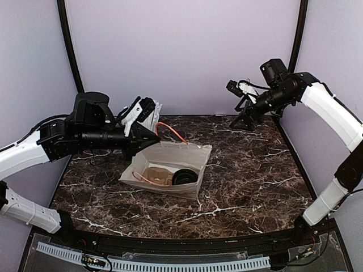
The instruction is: Pack the takeout coffee
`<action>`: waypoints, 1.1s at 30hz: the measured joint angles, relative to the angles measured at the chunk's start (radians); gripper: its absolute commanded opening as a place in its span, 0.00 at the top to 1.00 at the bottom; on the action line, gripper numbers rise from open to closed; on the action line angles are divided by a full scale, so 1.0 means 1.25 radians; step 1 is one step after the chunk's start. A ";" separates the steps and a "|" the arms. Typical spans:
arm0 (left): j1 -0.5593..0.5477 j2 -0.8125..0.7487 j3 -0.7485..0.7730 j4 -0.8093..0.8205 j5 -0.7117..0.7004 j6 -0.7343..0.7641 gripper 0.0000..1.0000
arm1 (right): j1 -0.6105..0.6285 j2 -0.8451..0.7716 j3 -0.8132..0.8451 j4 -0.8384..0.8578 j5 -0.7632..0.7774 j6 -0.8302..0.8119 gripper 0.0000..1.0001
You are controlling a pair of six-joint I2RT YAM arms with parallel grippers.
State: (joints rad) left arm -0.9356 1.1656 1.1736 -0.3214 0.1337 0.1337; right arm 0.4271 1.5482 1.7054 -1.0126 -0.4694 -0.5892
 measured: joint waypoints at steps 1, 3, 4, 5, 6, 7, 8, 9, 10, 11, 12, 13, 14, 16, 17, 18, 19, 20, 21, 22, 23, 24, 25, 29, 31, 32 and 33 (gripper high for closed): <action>-0.014 -0.014 -0.016 0.014 -0.011 -0.008 1.00 | 0.000 0.001 0.000 0.001 0.000 0.000 0.01; -0.040 -0.043 -0.044 0.038 -0.035 -0.023 1.00 | 0.000 0.002 -0.002 0.002 0.002 0.000 0.01; -0.054 -0.056 -0.057 0.049 -0.047 -0.031 1.00 | 0.000 0.002 -0.005 0.003 0.003 -0.001 0.01; -0.069 -0.071 -0.073 0.061 -0.064 -0.039 1.00 | -0.001 0.002 -0.009 0.003 0.004 -0.001 0.01; -0.085 -0.086 -0.089 0.073 -0.080 -0.049 1.00 | -0.001 0.002 -0.013 0.004 0.006 -0.001 0.01; -0.101 -0.099 -0.105 0.086 -0.100 -0.058 1.00 | -0.001 0.002 -0.016 0.005 0.009 -0.001 0.01; -0.120 -0.112 -0.121 0.099 -0.126 -0.072 1.00 | -0.001 0.002 -0.022 0.005 0.013 -0.001 0.01; -0.137 -0.121 -0.134 0.109 -0.148 -0.079 1.00 | -0.001 0.002 -0.027 0.006 0.016 -0.001 0.01; -0.164 -0.132 -0.151 0.128 -0.181 -0.091 1.00 | -0.001 0.002 -0.032 0.008 0.018 -0.001 0.01; -0.186 -0.138 -0.161 0.137 -0.205 -0.096 1.00 | -0.001 0.002 -0.037 0.008 0.020 -0.001 0.01; -0.214 -0.141 -0.171 0.150 -0.233 -0.103 1.00 | -0.002 0.002 -0.042 0.009 0.021 -0.001 0.01; -0.242 -0.142 -0.179 0.161 -0.261 -0.107 1.00 | -0.002 0.002 -0.045 0.009 0.022 -0.001 0.01; -0.270 -0.142 -0.187 0.173 -0.288 -0.109 1.00 | -0.002 0.002 -0.047 0.009 0.024 -0.001 0.01; -0.324 -0.141 -0.201 0.192 -0.342 -0.111 1.00 | -0.002 0.002 -0.049 0.009 0.027 -0.001 0.01; -0.345 -0.139 -0.206 0.197 -0.366 -0.110 1.00 | -0.002 0.002 -0.049 0.010 0.027 -0.002 0.01; -0.374 -0.137 -0.209 0.201 -0.400 -0.107 1.00 | -0.002 0.002 -0.049 0.011 0.029 -0.002 0.01; -0.405 -0.132 -0.211 0.204 -0.429 -0.101 1.00 | -0.002 0.002 -0.049 0.012 0.030 -0.002 0.01; -0.430 -0.127 -0.211 0.208 -0.454 -0.096 1.00 | -0.002 0.002 -0.050 0.013 0.030 -0.002 0.01; -0.456 -0.121 -0.211 0.213 -0.481 -0.089 1.00 | -0.002 0.002 -0.051 0.014 0.030 -0.003 0.01; -0.479 -0.115 -0.211 0.216 -0.503 -0.085 1.00 | -0.002 0.002 -0.053 0.014 0.030 -0.003 0.01; -0.494 -0.110 -0.211 0.218 -0.518 -0.082 1.00 | -0.002 0.002 -0.055 0.014 0.030 -0.004 0.01; -0.512 -0.103 -0.211 0.218 -0.531 -0.080 1.00 | -0.002 0.002 -0.056 0.014 0.030 -0.004 0.01; -0.526 -0.096 -0.211 0.217 -0.541 -0.080 1.00 | -0.002 0.002 -0.058 0.014 0.029 -0.004 0.01; -0.560 -0.058 -0.206 0.198 -0.568 -0.084 1.00 | -0.002 0.002 -0.061 0.014 0.029 -0.004 0.01; -0.570 -0.044 -0.204 0.187 -0.579 -0.088 1.00 | -0.002 0.002 -0.061 0.014 0.029 -0.004 0.01; -0.573 -0.041 -0.204 0.183 -0.582 -0.089 1.00 | -0.002 0.002 -0.062 0.015 0.029 -0.004 0.01; -0.576 -0.040 -0.205 0.177 -0.587 -0.089 1.00 | -0.002 0.002 -0.063 0.015 0.029 -0.004 0.01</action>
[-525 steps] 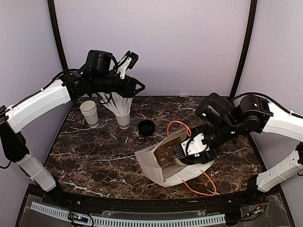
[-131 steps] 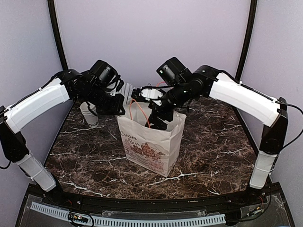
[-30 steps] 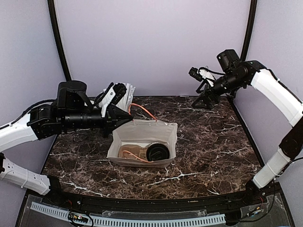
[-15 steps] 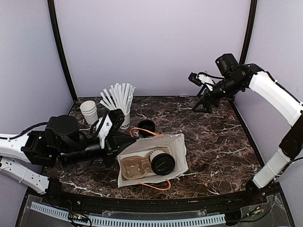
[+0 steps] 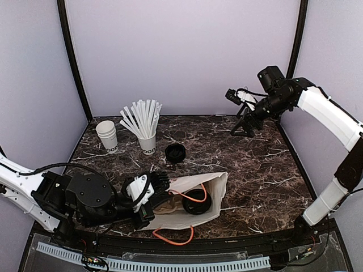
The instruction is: Pack the takeout coffee
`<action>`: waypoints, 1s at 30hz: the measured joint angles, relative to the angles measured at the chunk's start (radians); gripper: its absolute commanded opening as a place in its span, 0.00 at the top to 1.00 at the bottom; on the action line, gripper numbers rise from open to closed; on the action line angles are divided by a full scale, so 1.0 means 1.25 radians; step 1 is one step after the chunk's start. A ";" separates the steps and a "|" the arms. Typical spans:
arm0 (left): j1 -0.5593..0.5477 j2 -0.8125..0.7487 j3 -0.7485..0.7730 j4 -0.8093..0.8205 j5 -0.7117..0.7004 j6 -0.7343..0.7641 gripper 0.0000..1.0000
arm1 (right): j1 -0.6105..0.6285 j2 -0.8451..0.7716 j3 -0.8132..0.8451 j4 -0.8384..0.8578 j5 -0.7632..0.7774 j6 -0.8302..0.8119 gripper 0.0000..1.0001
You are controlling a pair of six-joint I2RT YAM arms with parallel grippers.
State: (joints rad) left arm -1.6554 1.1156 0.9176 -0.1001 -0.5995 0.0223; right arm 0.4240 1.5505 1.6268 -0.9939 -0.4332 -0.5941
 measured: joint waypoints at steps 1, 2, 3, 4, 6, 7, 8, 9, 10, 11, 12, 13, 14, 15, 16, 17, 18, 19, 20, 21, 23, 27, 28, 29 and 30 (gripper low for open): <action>-0.004 0.000 0.000 -0.003 -0.005 0.000 1.00 | 0.000 0.000 -0.003 0.001 0.000 0.000 0.01; -0.005 -0.001 0.000 -0.002 -0.011 0.000 1.00 | 0.000 0.000 -0.006 0.001 -0.001 0.000 0.01; -0.007 -0.001 0.000 -0.002 -0.017 0.000 1.00 | 0.000 0.000 -0.009 0.001 0.000 0.000 0.01; -0.008 -0.002 0.000 -0.002 -0.023 0.000 1.00 | 0.000 0.000 -0.011 0.001 0.000 0.000 0.01; -0.008 -0.003 -0.002 0.005 -0.042 0.001 1.00 | 0.000 0.000 -0.011 0.001 -0.001 -0.001 0.01; -0.008 -0.005 -0.006 0.016 -0.054 0.003 1.00 | 0.000 0.000 -0.011 0.001 -0.001 -0.001 0.01; -0.008 -0.009 -0.010 0.027 -0.063 0.007 1.00 | 0.000 0.000 -0.011 0.000 -0.003 -0.002 0.01; -0.005 -0.016 -0.018 0.043 -0.075 0.012 1.00 | 0.000 0.000 -0.011 0.000 -0.005 -0.003 0.01; 0.001 -0.025 -0.023 0.052 -0.080 0.014 1.00 | 0.000 0.000 -0.011 -0.002 -0.011 -0.004 0.01; 0.009 -0.033 -0.026 0.060 -0.081 0.015 1.00 | 0.000 0.000 -0.008 -0.007 -0.018 -0.006 0.01; 0.023 -0.041 -0.028 0.067 -0.076 0.013 1.00 | 0.000 0.000 -0.003 -0.013 -0.027 -0.009 0.01; 0.044 -0.050 -0.029 0.070 -0.072 0.006 1.00 | -0.001 0.000 0.009 -0.024 -0.045 -0.015 0.01; 0.063 -0.056 -0.029 0.074 -0.067 -0.001 1.00 | -0.001 0.000 0.023 -0.038 -0.068 -0.022 0.01; 0.093 -0.064 -0.029 0.078 -0.056 -0.010 1.00 | -0.001 0.000 0.041 -0.051 -0.096 -0.028 0.01; 0.121 -0.070 -0.029 0.082 -0.046 -0.022 1.00 | -0.001 -0.002 0.054 -0.057 -0.125 -0.033 0.01; 0.143 -0.071 -0.029 0.086 -0.040 -0.029 1.00 | -0.001 -0.003 0.068 -0.063 -0.156 -0.037 0.01; 0.159 -0.070 -0.029 0.088 -0.034 -0.035 1.00 | 0.000 -0.004 0.082 -0.072 -0.185 -0.042 0.01; 0.174 -0.067 -0.029 0.089 -0.028 -0.042 1.00 | 0.002 -0.004 0.098 -0.081 -0.211 -0.043 0.02; 0.185 -0.060 -0.028 0.090 -0.022 -0.050 1.00 | 0.005 -0.004 0.112 -0.087 -0.232 -0.045 0.05; 0.196 -0.049 -0.026 0.090 -0.014 -0.059 1.00 | 0.008 -0.004 0.131 -0.093 -0.255 -0.047 0.07; 0.215 -0.020 -0.013 0.087 0.000 -0.078 1.00 | 0.023 -0.004 0.173 -0.101 -0.291 -0.057 0.12; 0.255 0.044 0.029 0.076 0.033 -0.135 1.00 | 0.139 -0.005 0.233 -0.115 -0.292 -0.107 0.22; 0.263 0.057 0.042 0.074 0.038 -0.149 1.00 | 0.172 -0.005 0.238 -0.126 -0.281 -0.125 0.24; 0.269 0.069 0.056 0.071 0.043 -0.164 1.00 | 0.207 -0.002 0.246 -0.146 -0.269 -0.146 0.25; 0.274 0.077 0.067 0.066 0.047 -0.175 1.00 | 0.240 0.006 0.260 -0.172 -0.258 -0.170 0.26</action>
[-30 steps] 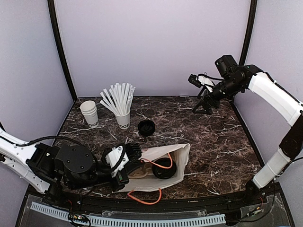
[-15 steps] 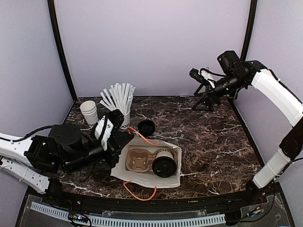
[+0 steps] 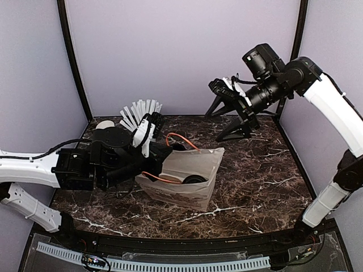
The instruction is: Pack the takeout coffee
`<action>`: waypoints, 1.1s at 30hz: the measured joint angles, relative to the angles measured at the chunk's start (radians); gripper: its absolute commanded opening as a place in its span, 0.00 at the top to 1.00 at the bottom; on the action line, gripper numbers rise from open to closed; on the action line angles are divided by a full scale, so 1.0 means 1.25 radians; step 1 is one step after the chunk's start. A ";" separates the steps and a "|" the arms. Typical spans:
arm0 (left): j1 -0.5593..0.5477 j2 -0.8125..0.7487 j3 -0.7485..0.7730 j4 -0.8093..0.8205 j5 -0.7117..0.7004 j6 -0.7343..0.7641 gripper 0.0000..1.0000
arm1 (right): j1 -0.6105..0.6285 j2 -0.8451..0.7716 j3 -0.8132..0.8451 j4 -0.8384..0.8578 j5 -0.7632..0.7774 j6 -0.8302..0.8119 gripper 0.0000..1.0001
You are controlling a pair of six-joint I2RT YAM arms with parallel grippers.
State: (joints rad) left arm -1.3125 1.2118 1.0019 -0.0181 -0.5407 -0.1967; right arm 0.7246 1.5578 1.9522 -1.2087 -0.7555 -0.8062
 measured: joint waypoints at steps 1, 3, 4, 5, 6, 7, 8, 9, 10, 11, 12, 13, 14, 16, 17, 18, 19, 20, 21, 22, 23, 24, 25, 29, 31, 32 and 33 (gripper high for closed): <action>0.006 0.009 0.014 -0.005 0.002 -0.015 1.00 | 0.027 0.010 0.018 -0.027 0.010 -0.023 0.27; 0.013 0.022 0.038 -0.019 0.003 -0.043 1.00 | 0.063 0.034 0.064 -0.078 0.036 -0.061 0.28; 0.015 0.026 0.048 -0.026 0.005 -0.058 1.00 | 0.079 0.043 0.083 -0.092 0.055 -0.075 0.30; 0.015 0.027 0.053 -0.030 0.005 -0.068 1.00 | 0.092 0.048 0.093 -0.101 0.075 -0.085 0.35; 0.016 0.028 0.058 -0.035 0.005 -0.081 1.00 | 0.110 0.050 0.099 -0.108 0.110 -0.097 0.41; 0.016 0.027 0.061 -0.036 0.006 -0.092 1.00 | 0.136 0.050 0.099 -0.116 0.146 -0.110 0.48; 0.016 0.027 0.062 -0.035 0.008 -0.103 1.00 | 0.167 0.050 0.099 -0.124 0.185 -0.118 0.53; 0.016 0.027 0.063 -0.035 0.010 -0.113 1.00 | 0.201 0.052 0.098 -0.129 0.222 -0.123 0.55; 0.016 0.027 0.063 -0.035 0.015 -0.122 1.00 | 0.230 0.055 0.093 -0.129 0.256 -0.129 0.56; 0.016 0.026 0.063 -0.035 0.020 -0.131 1.00 | 0.266 0.058 0.085 -0.127 0.298 -0.128 0.56; 0.016 0.025 0.063 -0.035 0.023 -0.137 1.00 | 0.298 0.062 0.073 -0.124 0.338 -0.127 0.54; 0.016 0.024 0.062 -0.035 0.028 -0.146 1.00 | 0.327 0.066 0.056 -0.120 0.377 -0.126 0.53; 0.016 0.021 0.060 -0.034 0.033 -0.154 1.00 | 0.350 0.071 0.041 -0.119 0.410 -0.123 0.51; 0.016 0.012 0.052 -0.033 0.041 -0.167 1.00 | 0.391 0.083 0.016 -0.117 0.474 -0.116 0.41; 0.016 0.006 0.045 -0.030 0.044 -0.173 1.00 | 0.408 0.091 0.009 -0.117 0.506 -0.112 0.37; 0.016 -0.002 0.038 -0.028 0.046 -0.179 1.00 | 0.423 0.096 0.005 -0.117 0.543 -0.109 0.35; 0.016 -0.009 0.030 -0.028 0.047 -0.185 1.00 | 0.436 0.099 0.003 -0.117 0.571 -0.106 0.34; 0.016 -0.016 0.023 -0.026 0.047 -0.191 1.00 | 0.446 0.100 0.003 -0.115 0.601 -0.101 0.35; 0.016 -0.024 0.016 -0.024 0.047 -0.196 1.00 | 0.455 0.099 0.003 -0.113 0.624 -0.099 0.36; 0.016 -0.031 0.009 -0.020 0.047 -0.199 1.00 | 0.464 0.096 0.003 -0.112 0.653 -0.101 0.37; 0.016 -0.038 -0.004 -0.013 0.046 -0.203 1.00 | 0.472 0.093 0.003 -0.111 0.677 -0.103 0.38; 0.016 -0.052 -0.010 -0.009 0.046 -0.204 1.00 | 0.479 0.090 0.003 -0.109 0.704 -0.105 0.38; 0.016 -0.058 -0.017 -0.003 0.046 -0.204 1.00 | 0.486 0.088 0.002 -0.105 0.721 -0.107 0.38; 0.016 -0.072 -0.032 0.025 0.047 -0.201 1.00 | 0.508 0.084 -0.038 -0.076 0.780 -0.110 0.35; 0.016 -0.072 -0.034 0.032 0.051 -0.196 1.00 | 0.513 0.093 -0.074 -0.064 0.802 -0.108 0.31; 0.016 -0.072 -0.035 0.037 0.054 -0.193 1.00 | 0.514 0.100 -0.097 -0.057 0.816 -0.107 0.29; 0.016 -0.072 -0.037 0.042 0.060 -0.189 1.00 | 0.514 0.108 -0.121 -0.050 0.830 -0.107 0.26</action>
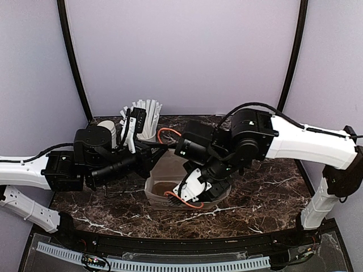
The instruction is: Pack the takeout coffee
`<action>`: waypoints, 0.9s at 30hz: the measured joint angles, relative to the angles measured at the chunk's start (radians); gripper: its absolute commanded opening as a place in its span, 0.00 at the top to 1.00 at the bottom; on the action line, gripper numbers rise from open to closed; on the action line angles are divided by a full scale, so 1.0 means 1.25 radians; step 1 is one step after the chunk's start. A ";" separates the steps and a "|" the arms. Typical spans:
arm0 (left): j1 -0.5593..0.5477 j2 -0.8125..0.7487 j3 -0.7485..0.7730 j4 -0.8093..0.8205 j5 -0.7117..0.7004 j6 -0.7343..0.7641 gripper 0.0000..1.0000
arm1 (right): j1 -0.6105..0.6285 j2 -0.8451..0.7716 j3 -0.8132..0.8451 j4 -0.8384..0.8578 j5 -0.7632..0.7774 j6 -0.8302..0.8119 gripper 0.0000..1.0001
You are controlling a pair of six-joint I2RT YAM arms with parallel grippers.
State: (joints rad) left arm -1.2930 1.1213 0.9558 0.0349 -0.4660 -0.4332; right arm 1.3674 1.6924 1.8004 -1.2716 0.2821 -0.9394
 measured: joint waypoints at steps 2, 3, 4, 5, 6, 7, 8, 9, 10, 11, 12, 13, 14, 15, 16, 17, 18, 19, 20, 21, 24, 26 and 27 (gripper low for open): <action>0.000 -0.004 -0.008 0.014 0.014 0.006 1.00 | 0.000 0.013 -0.049 0.016 0.027 0.002 0.23; 0.000 -0.008 -0.014 0.021 0.023 0.010 1.00 | 0.000 0.017 -0.069 0.025 0.034 0.004 0.22; 0.000 -0.013 -0.021 0.027 0.032 0.016 1.00 | 0.001 0.019 -0.085 0.032 0.046 0.005 0.22; 0.000 -0.018 -0.030 0.032 0.039 0.022 1.00 | 0.001 0.020 -0.097 0.034 0.053 0.008 0.21; 0.000 -0.023 -0.038 0.037 0.051 0.030 1.00 | 0.001 0.020 -0.108 0.036 0.063 0.012 0.19; 0.000 -0.026 -0.043 0.040 0.060 0.037 1.00 | 0.001 0.020 -0.116 0.037 0.069 0.016 0.18; 0.000 -0.029 -0.050 0.048 0.075 0.049 1.00 | 0.001 0.020 -0.123 0.037 0.076 0.023 0.18; 0.000 -0.031 -0.054 0.052 0.089 0.058 1.00 | 0.001 0.020 -0.129 0.039 0.081 0.031 0.17; 0.001 -0.032 -0.057 0.058 0.103 0.067 1.00 | 0.001 0.020 -0.132 0.040 0.084 0.035 0.16; 0.001 -0.034 -0.061 0.063 0.118 0.077 1.00 | 0.001 0.020 -0.139 0.045 0.087 0.044 0.15; 0.001 -0.034 -0.063 0.067 0.129 0.085 1.00 | 0.001 0.019 -0.148 0.052 0.090 0.050 0.15; 0.001 -0.035 -0.064 0.071 0.143 0.093 1.00 | 0.001 0.019 -0.155 0.057 0.094 0.054 0.15; 0.001 -0.035 -0.065 0.072 0.152 0.099 1.00 | 0.001 0.019 -0.165 0.063 0.100 0.058 0.15; 0.001 -0.035 -0.066 0.071 0.159 0.105 1.00 | 0.001 0.019 -0.175 0.070 0.108 0.062 0.15; 0.001 -0.034 -0.066 0.072 0.165 0.111 1.00 | 0.001 0.019 -0.183 0.075 0.115 0.064 0.15; 0.002 -0.034 -0.066 0.072 0.170 0.114 1.00 | 0.000 0.019 -0.186 0.078 0.119 0.065 0.15; 0.002 -0.034 -0.066 0.072 0.174 0.119 1.00 | -0.001 0.020 -0.186 0.080 0.122 0.067 0.15; 0.002 -0.034 -0.066 0.071 0.177 0.124 1.00 | -0.002 0.020 -0.183 0.082 0.125 0.069 0.15; 0.002 -0.034 -0.066 0.071 0.178 0.128 1.00 | -0.003 0.020 -0.177 0.083 0.126 0.069 0.14; 0.002 -0.034 -0.066 0.071 0.179 0.132 1.00 | -0.004 0.020 -0.168 0.085 0.125 0.069 0.12; 0.002 -0.034 -0.066 0.072 0.178 0.138 1.00 | -0.009 0.011 -0.138 0.102 0.120 0.065 0.09; 0.002 -0.034 -0.070 0.075 0.176 0.143 1.00 | -0.012 -0.006 -0.119 0.114 0.110 0.060 0.08; 0.002 -0.035 -0.073 0.076 0.172 0.144 1.00 | -0.014 -0.016 -0.109 0.120 0.107 0.058 0.08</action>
State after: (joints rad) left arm -1.2911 1.0779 0.8642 0.1299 -0.2508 -0.2527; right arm 1.3502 1.6726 1.6646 -1.1217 0.4164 -0.8669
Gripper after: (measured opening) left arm 0.024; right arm 0.910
